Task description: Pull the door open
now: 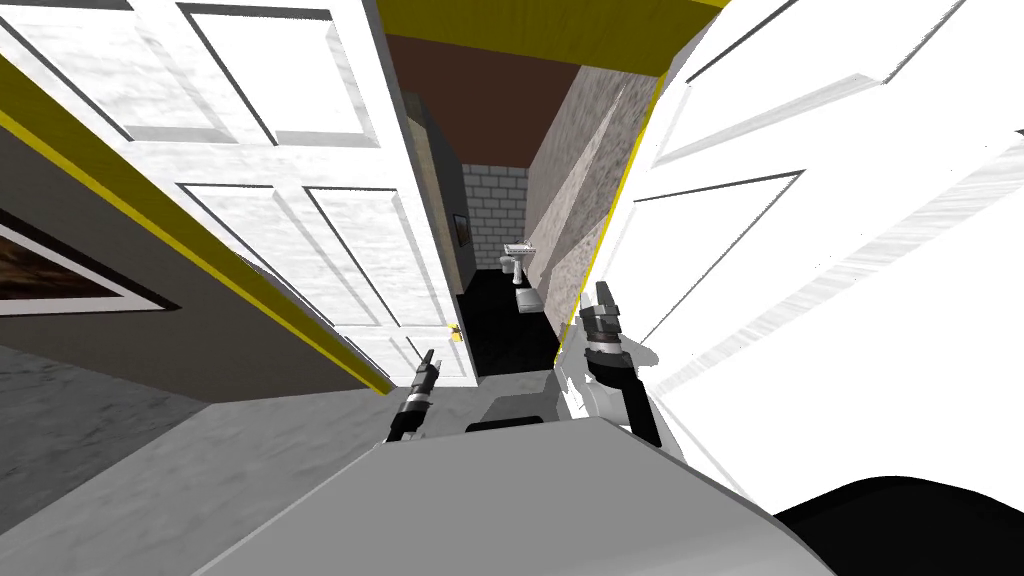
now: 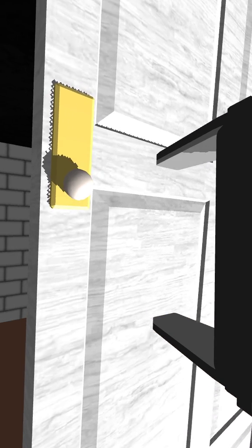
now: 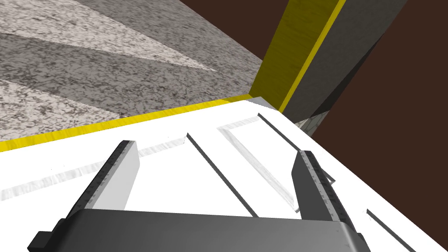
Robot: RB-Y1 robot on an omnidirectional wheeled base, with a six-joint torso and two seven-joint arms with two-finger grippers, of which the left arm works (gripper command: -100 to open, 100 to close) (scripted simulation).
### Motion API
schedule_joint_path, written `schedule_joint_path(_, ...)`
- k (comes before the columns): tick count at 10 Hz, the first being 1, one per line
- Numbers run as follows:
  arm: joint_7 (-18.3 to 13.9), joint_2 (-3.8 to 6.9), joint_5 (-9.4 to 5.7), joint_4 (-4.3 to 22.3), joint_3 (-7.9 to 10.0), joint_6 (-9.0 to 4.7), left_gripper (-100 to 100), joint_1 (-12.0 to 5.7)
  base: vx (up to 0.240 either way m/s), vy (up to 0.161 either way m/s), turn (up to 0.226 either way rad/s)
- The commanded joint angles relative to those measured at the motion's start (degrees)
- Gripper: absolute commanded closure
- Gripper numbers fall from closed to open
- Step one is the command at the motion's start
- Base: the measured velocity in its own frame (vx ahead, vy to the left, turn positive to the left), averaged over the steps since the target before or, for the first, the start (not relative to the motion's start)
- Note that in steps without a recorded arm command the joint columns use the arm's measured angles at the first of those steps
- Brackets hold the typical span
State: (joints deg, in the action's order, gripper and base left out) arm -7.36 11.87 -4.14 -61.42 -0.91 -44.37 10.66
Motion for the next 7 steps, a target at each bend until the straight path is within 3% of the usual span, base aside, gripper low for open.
schedule_joint_path(1,-0.48,0.26,-0.14,1.87,-0.02,-0.27,-100,-0.55,0.105,-0.015,-0.059)
schedule_joint_path(7,-2.03,1.13,-0.62,8.59,-0.15,-1.05,-100,-2.46,0.117,0.004,-0.059)
